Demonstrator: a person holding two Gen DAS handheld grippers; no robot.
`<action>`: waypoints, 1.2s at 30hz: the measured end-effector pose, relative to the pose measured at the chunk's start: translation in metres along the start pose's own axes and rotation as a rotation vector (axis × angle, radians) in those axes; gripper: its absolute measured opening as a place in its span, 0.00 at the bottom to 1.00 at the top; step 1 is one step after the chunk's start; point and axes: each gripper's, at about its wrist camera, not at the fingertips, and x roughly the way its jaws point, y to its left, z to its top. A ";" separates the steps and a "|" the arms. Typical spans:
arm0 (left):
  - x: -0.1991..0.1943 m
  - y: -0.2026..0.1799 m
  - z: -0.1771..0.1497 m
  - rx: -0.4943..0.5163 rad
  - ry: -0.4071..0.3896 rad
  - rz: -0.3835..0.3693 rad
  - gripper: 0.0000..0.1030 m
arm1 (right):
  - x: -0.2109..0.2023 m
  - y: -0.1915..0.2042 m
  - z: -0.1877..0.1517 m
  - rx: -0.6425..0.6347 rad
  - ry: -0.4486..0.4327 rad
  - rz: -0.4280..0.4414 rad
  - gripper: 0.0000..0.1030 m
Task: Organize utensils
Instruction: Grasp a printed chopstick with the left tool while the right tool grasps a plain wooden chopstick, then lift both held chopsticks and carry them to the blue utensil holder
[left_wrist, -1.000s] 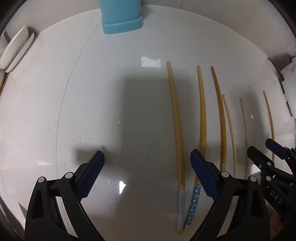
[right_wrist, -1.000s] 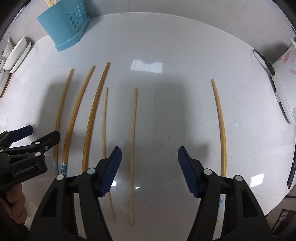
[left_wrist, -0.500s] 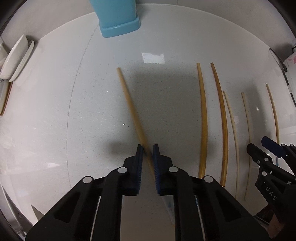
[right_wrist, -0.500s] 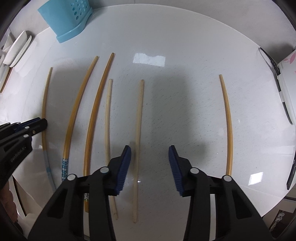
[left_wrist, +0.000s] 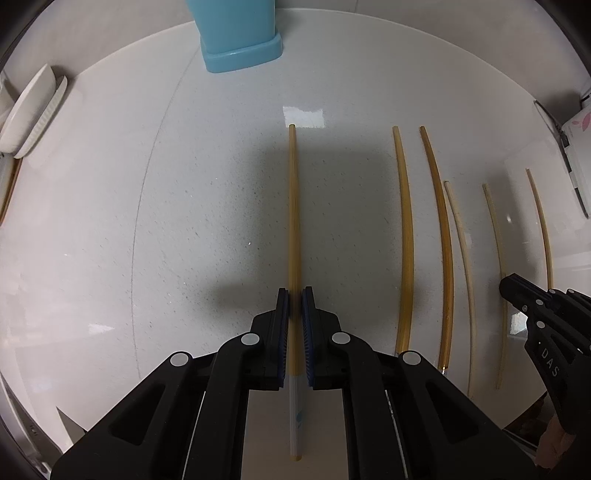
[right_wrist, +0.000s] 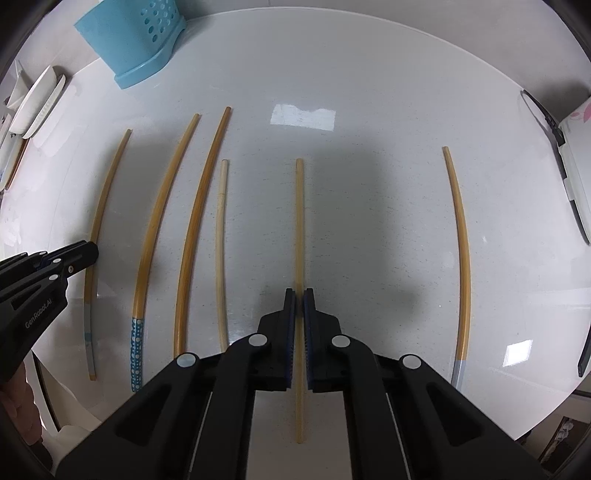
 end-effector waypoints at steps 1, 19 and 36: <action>0.000 0.000 0.000 0.000 -0.001 -0.004 0.07 | 0.000 -0.001 0.001 0.003 0.000 0.002 0.03; -0.025 0.003 0.001 -0.006 -0.050 -0.037 0.07 | -0.017 0.005 0.006 -0.003 -0.067 0.018 0.03; -0.080 0.007 0.020 0.002 -0.175 -0.020 0.07 | -0.062 0.017 0.033 -0.037 -0.204 0.047 0.03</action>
